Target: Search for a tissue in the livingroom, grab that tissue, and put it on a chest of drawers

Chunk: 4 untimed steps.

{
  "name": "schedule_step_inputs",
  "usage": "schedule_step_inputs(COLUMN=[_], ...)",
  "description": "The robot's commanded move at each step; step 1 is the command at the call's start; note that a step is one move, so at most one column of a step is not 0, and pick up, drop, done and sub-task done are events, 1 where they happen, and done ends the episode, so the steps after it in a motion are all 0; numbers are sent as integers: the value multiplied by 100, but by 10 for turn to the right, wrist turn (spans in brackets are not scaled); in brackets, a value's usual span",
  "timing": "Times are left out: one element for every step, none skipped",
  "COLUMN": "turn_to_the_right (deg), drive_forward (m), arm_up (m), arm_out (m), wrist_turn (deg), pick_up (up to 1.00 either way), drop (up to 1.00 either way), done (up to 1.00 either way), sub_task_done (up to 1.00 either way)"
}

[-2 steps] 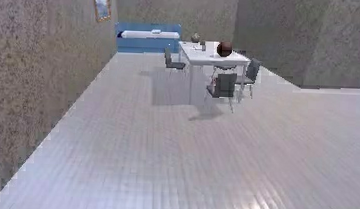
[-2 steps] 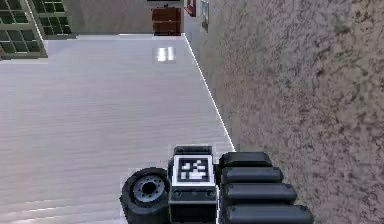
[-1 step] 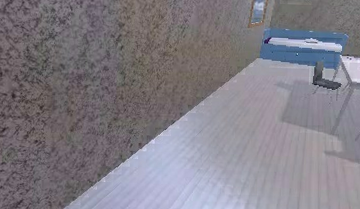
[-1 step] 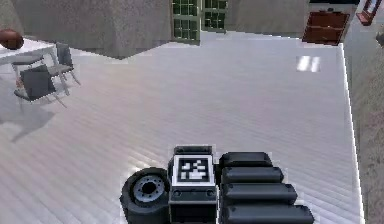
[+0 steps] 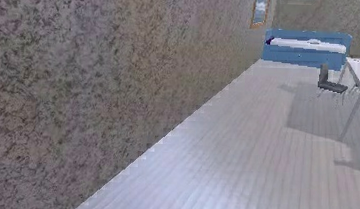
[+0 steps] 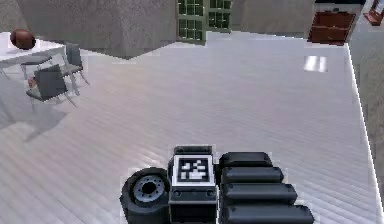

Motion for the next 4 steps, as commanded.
schedule_step_inputs(turn_to_the_right=[450,450,360,-450], drive_forward=[0,0,0,0], arm_up=[0,0,0,0], arm_out=[0,0,0,0], wrist_turn=[0,0,0,0], pick_up=[0,0,0,0], drop=[0,0,0,0], done=[0,0,0,0], sub_task_done=[0,0,0,0])
